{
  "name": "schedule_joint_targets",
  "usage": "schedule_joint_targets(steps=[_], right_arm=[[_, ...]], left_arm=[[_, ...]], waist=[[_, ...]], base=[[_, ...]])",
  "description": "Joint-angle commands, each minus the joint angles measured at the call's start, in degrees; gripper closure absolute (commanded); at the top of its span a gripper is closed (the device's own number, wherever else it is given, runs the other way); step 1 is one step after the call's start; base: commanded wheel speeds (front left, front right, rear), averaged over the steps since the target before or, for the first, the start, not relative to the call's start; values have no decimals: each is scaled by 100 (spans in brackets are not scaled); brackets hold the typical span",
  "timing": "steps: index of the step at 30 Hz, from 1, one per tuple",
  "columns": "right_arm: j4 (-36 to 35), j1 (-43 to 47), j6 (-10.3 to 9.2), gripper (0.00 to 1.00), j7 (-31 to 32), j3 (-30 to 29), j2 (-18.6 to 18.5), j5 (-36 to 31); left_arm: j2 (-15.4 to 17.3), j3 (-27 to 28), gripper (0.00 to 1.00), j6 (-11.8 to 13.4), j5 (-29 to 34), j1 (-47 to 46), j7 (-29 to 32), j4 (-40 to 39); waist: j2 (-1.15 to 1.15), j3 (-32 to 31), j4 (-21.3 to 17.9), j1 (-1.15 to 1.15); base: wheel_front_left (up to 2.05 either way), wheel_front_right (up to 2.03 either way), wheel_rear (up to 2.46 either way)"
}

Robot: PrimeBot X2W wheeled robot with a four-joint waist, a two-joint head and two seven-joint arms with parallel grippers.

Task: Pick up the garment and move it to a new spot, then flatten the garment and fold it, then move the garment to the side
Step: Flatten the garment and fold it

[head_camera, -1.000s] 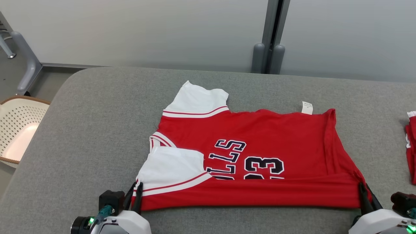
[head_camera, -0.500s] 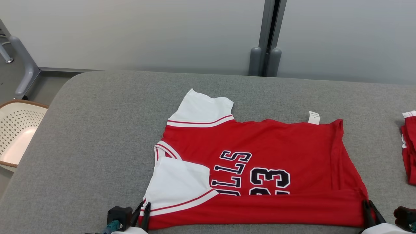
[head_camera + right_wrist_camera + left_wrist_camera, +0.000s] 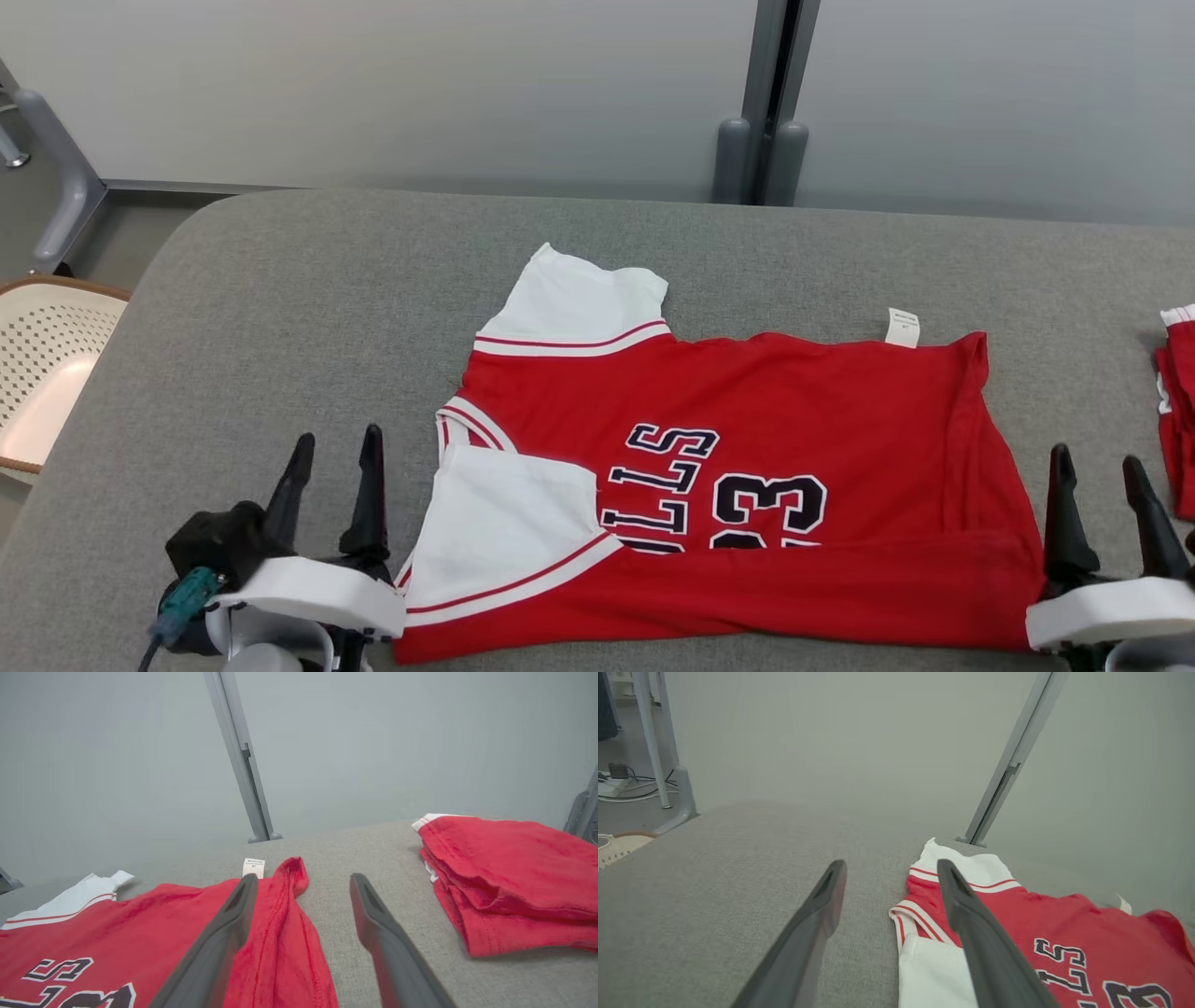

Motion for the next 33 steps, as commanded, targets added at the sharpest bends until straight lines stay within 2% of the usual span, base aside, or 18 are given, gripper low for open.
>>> schedule_joint_targets(steps=[1, 4, 8, 11, 17, 18, 23, 25, 28, 33], right_arm=[[-344, 65, -9, 0, -36, 38, 23, -44], [-829, 174, -9, 0, -34, 147, 68, -95], [-1067, 101, -8, 0, -36, 306, 103, -143], [-1108, -77, -8, 0, -37, 451, 60, -177], [-1140, -676, -6, 0, -38, 678, 38, -212], [-1140, -676, -6, 0, -38, 678, 38, -212], [-1082, -1282, -5, 0, -38, 927, 68, -297], [-1051, -1524, -6, 0, -38, 1047, 94, -333], [-990, -1824, -5, 0, -30, 1280, 117, -353], [-1062, -2139, -6, 0, -34, 1212, 261, -150]], left_arm=[[18, 108, 0, -60, -101, 213, -20, -336], [14, 171, 0, -120, -71, 270, -23, -914], [19, 96, 0, -165, 45, 107, -24, -1036], [16, -95, 0, -255, 403, -201, -23, -815], [485, -610, 0, -389, 652, -1518, 213, 259], [485, -610, 0, -389, 652, -1518, 213, 259], [1096, -1161, 0, -398, 483, -2841, 961, 960], [1367, -1542, 0, -400, 167, -3309, 1331, 1121], [1959, -2257, 0, -400, -353, -3906, 2002, 1227], [2846, -3143, 0, -401, -1230, -4661, 2786, 1153]], waist=[[0, 52, -31, 0], [0, 130, -84, 0], [0, 262, -184, 0], [0, 424, -289, 0], [0, 1029, -603, 0], [0, 1029, -603, 0], [0, 1516, -944, 0], [0, 1715, -1104, 0], [0, 1967, -1332, 0], [0, 2316, -1674, 0]], base=[[0, 0, 0], [0, 0, 0], [0, 0, 0], [0, 0, 0], [0, 0, 0], [0, 0, 0], [0, 0, 0], [0, 0, 0], [0, 0, 0], [0, 0, 0]])
